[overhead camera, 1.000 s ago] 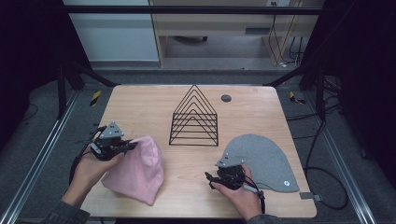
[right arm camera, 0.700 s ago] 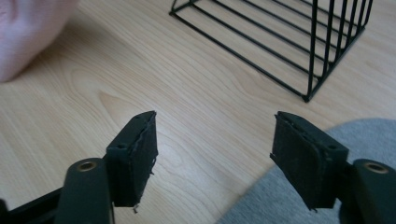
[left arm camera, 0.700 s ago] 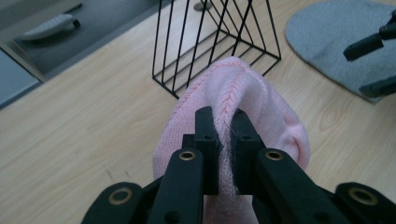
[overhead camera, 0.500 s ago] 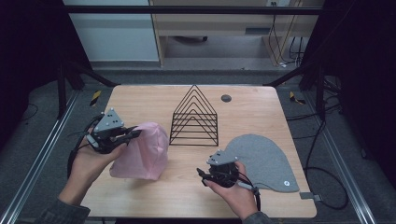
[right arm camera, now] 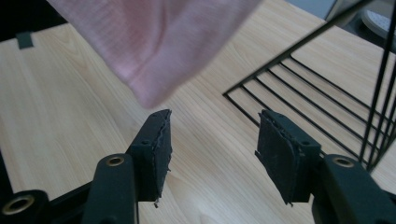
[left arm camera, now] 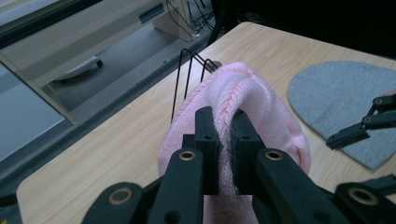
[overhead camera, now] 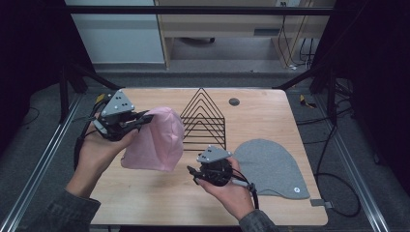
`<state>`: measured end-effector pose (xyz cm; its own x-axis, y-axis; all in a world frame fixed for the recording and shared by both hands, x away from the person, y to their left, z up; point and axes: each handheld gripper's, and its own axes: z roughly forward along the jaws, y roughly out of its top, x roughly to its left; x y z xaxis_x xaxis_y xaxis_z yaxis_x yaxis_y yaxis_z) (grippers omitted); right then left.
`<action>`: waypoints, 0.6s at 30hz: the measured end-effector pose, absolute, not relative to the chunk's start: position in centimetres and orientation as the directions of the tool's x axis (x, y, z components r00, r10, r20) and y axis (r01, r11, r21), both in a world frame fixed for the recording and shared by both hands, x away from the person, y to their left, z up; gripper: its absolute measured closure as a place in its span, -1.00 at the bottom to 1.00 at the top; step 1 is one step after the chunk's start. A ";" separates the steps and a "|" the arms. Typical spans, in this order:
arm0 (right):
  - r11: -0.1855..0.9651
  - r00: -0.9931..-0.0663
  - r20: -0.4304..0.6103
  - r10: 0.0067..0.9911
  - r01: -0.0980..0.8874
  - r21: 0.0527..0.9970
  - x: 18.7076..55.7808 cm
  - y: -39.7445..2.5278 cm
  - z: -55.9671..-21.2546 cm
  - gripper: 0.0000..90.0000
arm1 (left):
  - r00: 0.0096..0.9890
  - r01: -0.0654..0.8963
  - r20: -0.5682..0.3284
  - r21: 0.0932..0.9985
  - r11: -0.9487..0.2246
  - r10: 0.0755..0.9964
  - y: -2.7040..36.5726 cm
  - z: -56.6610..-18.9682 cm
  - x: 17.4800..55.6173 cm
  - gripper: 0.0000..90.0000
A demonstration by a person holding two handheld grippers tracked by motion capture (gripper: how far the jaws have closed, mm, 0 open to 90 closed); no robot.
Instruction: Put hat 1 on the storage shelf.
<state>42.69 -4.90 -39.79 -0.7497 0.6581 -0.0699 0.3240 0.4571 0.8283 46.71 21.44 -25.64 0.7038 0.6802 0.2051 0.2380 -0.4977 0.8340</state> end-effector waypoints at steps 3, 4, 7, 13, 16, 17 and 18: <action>0.453 -0.759 -0.064 0.648 0.317 0.833 42.6 -4.2 -39.3 0.02 | 0.706 0.234 0.208 0.834 -0.499 0.678 21.1 -25.2 46.7 0.87; 0.454 -0.763 -0.062 0.644 0.315 0.833 42.6 -4.0 -39.2 0.02 | 0.707 0.231 0.211 0.834 -0.502 0.675 21.0 -24.9 46.6 0.87; 0.454 -0.767 -0.059 0.638 0.313 0.835 42.8 -3.4 -38.8 0.04 | 0.709 0.223 0.220 0.831 -0.509 0.670 20.7 -24.4 46.4 0.87; 0.421 -0.773 -0.034 0.633 0.308 0.853 43.1 -2.1 -37.6 0.14 | 0.717 0.214 0.226 0.829 -0.517 0.659 20.1 -23.5 46.1 0.87; 0.421 -0.769 -0.051 0.638 0.293 0.858 43.4 -1.5 -37.0 0.16 | 0.724 0.207 0.230 0.827 -0.522 0.651 19.9 -23.3 45.9 0.87; 0.419 -0.763 -0.053 0.644 0.293 0.859 43.5 -1.4 -36.9 0.15 | 0.727 0.206 0.232 0.824 -0.528 0.647 19.8 -23.3 45.9 0.87; 0.415 -0.756 -0.057 0.653 0.293 0.862 43.7 -1.3 -36.7 0.13 | 0.729 0.205 0.233 0.822 -0.531 0.643 19.8 -23.4 45.8 0.87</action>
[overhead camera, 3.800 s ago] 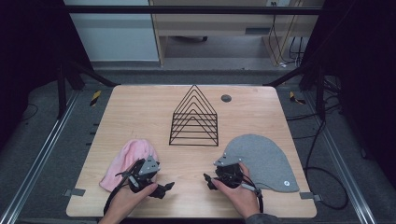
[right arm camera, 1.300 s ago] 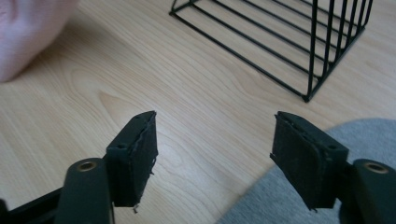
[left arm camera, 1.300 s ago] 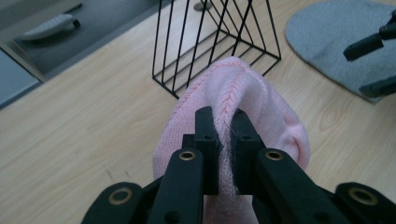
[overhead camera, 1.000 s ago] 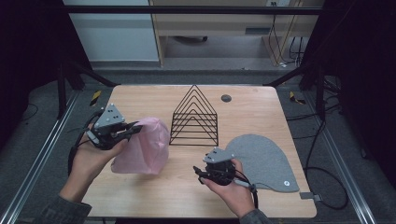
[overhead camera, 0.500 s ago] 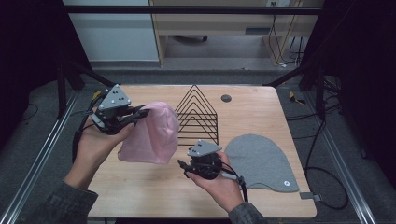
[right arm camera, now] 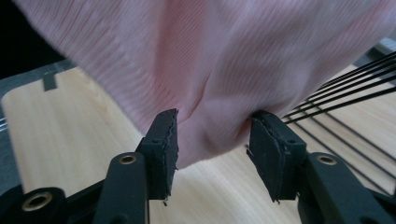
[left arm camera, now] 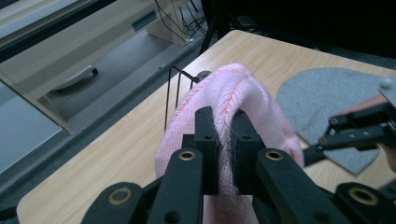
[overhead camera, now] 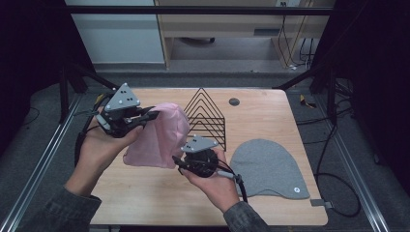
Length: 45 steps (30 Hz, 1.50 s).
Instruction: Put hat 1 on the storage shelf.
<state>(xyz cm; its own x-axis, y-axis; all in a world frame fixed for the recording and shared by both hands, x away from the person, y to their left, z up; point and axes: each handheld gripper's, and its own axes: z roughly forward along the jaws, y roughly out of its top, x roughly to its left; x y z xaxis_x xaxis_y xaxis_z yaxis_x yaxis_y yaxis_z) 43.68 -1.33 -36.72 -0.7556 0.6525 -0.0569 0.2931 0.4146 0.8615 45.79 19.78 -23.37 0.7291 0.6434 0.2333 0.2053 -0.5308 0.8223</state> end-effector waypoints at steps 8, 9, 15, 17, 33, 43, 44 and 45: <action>0.371 -0.738 -0.023 0.675 0.312 0.875 44.9 -1.2 -36.1 0.10 | 0.765 0.213 0.176 0.838 -0.502 0.619 19.2 -23.8 45.3 0.87; 0.360 -0.740 -0.007 0.672 0.319 0.876 45.0 -1.1 -36.0 0.14 | 0.768 0.212 0.177 0.837 -0.504 0.616 19.1 -23.8 45.2 0.87; 0.375 -0.763 -0.011 0.646 0.304 0.876 44.9 -1.2 -35.5 0.61 | 0.770 0.196 0.195 0.833 -0.517 0.608 19.2 -23.6 44.9 0.87; 0.379 -0.769 -0.018 0.639 0.295 0.877 45.0 -1.8 -35.0 0.71 | 0.768 0.194 0.204 0.829 -0.525 0.607 19.5 -23.5 45.1 0.86; 0.428 -0.751 -0.131 0.648 0.216 0.878 48.8 -8.3 -25.2 0.79 | 0.753 0.171 0.159 0.890 -0.423 0.638 18.4 -20.5 49.7 0.85; 0.400 -0.709 -0.114 0.696 0.251 0.882 53.1 -9.8 -24.2 0.79 | 0.738 0.193 0.145 0.890 -0.412 0.659 16.6 -19.9 53.9 0.85; 0.399 -0.705 -0.111 0.701 0.257 0.880 53.4 -9.8 -24.3 0.79 | 0.737 0.196 0.143 0.890 -0.411 0.661 16.6 -19.9 54.3 0.85; 0.395 -0.701 -0.109 0.705 0.260 0.881 53.8 -9.8 -24.3 0.79 | 0.734 0.195 0.147 0.890 -0.412 0.663 16.6 -19.9 54.6 0.85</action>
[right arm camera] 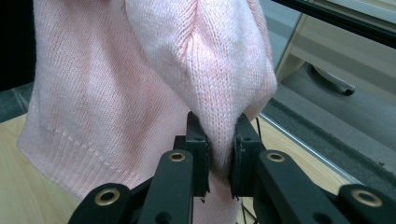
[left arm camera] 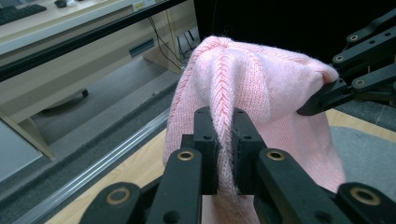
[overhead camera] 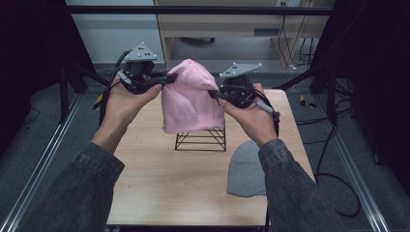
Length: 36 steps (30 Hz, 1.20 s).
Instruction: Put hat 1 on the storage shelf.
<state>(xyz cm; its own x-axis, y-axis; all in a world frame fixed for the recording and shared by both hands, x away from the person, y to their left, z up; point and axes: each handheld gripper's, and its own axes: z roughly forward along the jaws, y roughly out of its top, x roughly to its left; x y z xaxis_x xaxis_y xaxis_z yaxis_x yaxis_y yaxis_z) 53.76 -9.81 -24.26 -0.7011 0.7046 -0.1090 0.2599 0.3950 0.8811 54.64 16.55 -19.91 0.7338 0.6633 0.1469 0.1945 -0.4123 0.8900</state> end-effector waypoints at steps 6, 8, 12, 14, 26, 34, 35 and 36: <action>0.384 -0.675 -0.119 0.728 0.257 0.887 55.4 -9.7 -24.0 0.79 | 0.720 0.192 0.145 0.898 -0.395 0.679 16.6 -19.8 56.2 0.84; 0.386 -0.666 -0.127 0.735 0.256 0.886 55.8 -9.5 -23.8 0.79 | 0.717 0.191 0.144 0.900 -0.391 0.682 16.5 -19.9 56.7 0.84; 0.375 -0.656 -0.120 0.745 0.263 0.889 56.3 -9.6 -23.7 0.79 | 0.718 0.199 0.134 0.901 -0.386 0.683 16.3 -20.1 57.4 0.84; 0.370 -0.653 -0.114 0.748 0.269 0.889 56.5 -9.7 -23.8 0.79 | 0.719 0.198 0.133 0.901 -0.385 0.682 16.3 -20.3 57.6 0.84; 0.366 -0.640 -0.124 0.758 0.261 0.893 57.0 -10.4 -24.3 0.79 | 0.723 0.188 0.132 0.907 -0.376 0.679 15.5 -21.0 58.5 0.84; 0.350 -0.622 -0.123 0.773 0.258 0.901 57.7 -10.4 -24.8 0.79 | 0.721 0.179 0.132 0.912 -0.368 0.680 14.8 -20.9 59.8 0.84; 0.350 -0.621 -0.125 0.774 0.254 0.901 57.8 -10.3 -24.8 0.79 | 0.723 0.178 0.129 0.915 -0.363 0.679 14.7 -20.9 60.0 0.84; 0.351 -0.620 -0.128 0.774 0.253 0.902 57.9 -10.3 -24.8 0.79 | 0.723 0.177 0.131 0.914 -0.365 0.678 14.7 -20.9 60.1 0.84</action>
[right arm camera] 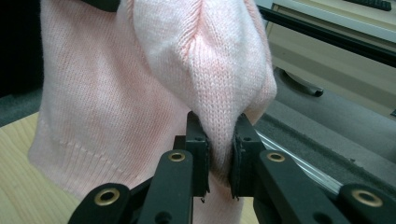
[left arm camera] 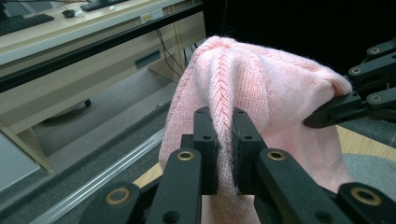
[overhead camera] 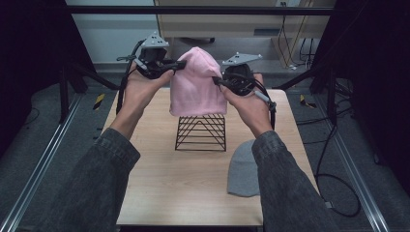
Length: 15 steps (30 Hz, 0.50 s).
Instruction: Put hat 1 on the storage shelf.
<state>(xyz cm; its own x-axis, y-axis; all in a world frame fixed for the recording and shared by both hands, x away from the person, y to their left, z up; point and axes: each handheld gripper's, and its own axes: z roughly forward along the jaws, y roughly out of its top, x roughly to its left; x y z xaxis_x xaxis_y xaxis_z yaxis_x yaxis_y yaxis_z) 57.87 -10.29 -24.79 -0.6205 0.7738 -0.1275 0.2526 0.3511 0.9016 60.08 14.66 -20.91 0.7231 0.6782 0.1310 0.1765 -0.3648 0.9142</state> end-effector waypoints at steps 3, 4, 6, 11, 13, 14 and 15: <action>0.353 -0.616 -0.130 0.777 0.255 0.900 58.2 -10.3 -25.0 0.79 | 0.722 0.180 0.130 0.913 -0.366 0.679 14.6 -21.1 60.5 0.84; 0.359 -0.616 -0.135 0.776 0.256 0.898 58.3 -10.3 -25.1 0.79 | 0.722 0.182 0.130 0.912 -0.368 0.679 14.5 -21.2 60.6 0.84; 0.369 -0.615 -0.143 0.775 0.259 0.893 58.6 -10.3 -25.4 0.79 | 0.724 0.183 0.136 0.908 -0.378 0.676 14.4 -21.5 60.9 0.84; 0.378 -0.612 -0.143 0.778 0.275 0.884 59.1 -10.1 -26.5 0.79 | 0.727 0.177 0.142 0.907 -0.382 0.672 14.2 -22.6 61.6 0.84; 0.381 -0.613 -0.144 0.777 0.277 0.882 59.2 -10.2 -26.9 0.79 | 0.730 0.179 0.137 0.907 -0.381 0.670 14.1 -23.0 61.8 0.84; 0.379 -0.612 -0.139 0.779 0.282 0.881 59.2 -10.2 -27.1 0.79 | 0.730 0.179 0.138 0.906 -0.382 0.669 14.1 -23.3 61.8 0.84; 0.382 -0.612 -0.142 0.778 0.281 0.881 59.3 -10.3 -27.4 0.79 | 0.732 0.182 0.134 0.906 -0.382 0.668 14.1 -23.5 61.8 0.84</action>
